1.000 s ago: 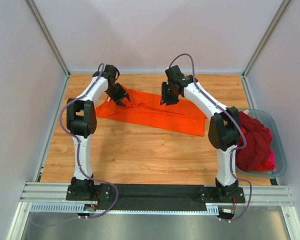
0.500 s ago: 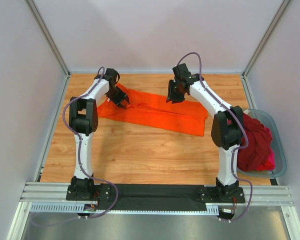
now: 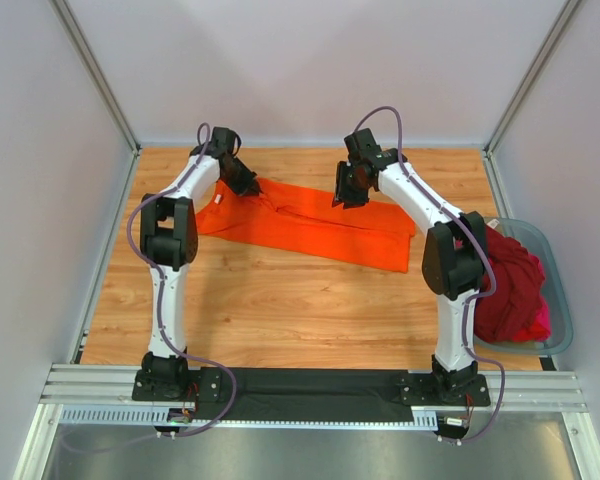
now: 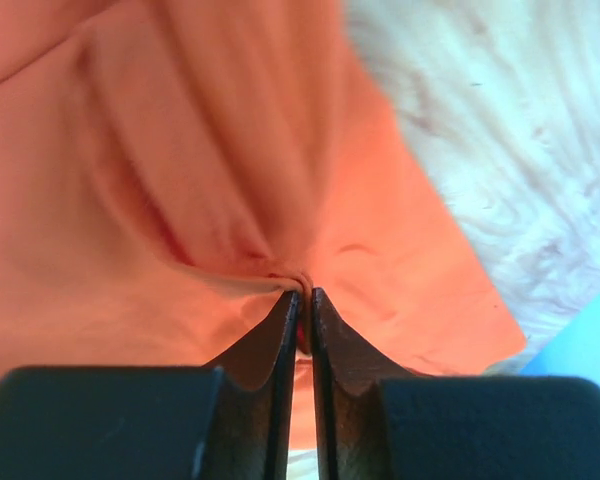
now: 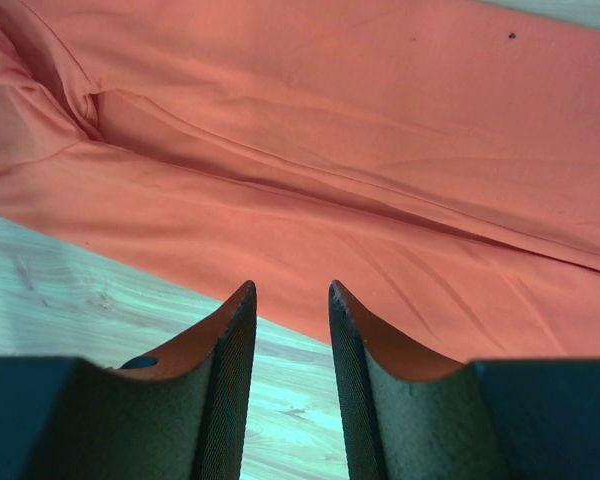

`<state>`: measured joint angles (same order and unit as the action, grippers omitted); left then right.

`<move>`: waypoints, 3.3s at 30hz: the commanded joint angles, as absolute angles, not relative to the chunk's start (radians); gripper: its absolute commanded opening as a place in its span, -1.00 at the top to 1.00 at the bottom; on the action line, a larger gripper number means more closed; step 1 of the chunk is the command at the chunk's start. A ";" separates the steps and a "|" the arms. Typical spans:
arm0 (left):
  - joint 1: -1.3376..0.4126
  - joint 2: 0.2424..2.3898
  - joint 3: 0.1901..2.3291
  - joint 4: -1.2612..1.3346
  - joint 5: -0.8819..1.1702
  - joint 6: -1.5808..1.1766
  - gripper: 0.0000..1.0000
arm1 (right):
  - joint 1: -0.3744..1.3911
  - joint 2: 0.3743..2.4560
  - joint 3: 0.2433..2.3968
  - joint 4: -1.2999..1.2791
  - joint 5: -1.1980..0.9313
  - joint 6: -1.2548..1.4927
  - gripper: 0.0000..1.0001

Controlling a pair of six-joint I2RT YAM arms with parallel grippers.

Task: Fold and stack the t-shirts
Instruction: Fold the tshirt

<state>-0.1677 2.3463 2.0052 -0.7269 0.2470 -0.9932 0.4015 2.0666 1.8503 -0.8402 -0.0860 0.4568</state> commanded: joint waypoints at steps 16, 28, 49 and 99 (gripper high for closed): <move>-0.130 2.307 2.160 -0.780 0.448 -0.693 -0.08 | 0.403 2.053 1.852 -0.873 -0.077 0.520 0.28; -0.071 2.108 1.804 -0.936 0.180 -0.546 0.05 | 0.387 2.036 1.714 -0.853 -0.062 0.509 0.28; 0.063 2.529 2.293 -0.979 0.101 -0.580 -0.02 | 0.491 1.850 1.385 -0.899 0.076 0.778 0.28; -0.861 2.166 1.651 -0.888 0.094 -1.097 0.13 | 0.446 1.058 1.417 -1.282 0.048 0.618 0.28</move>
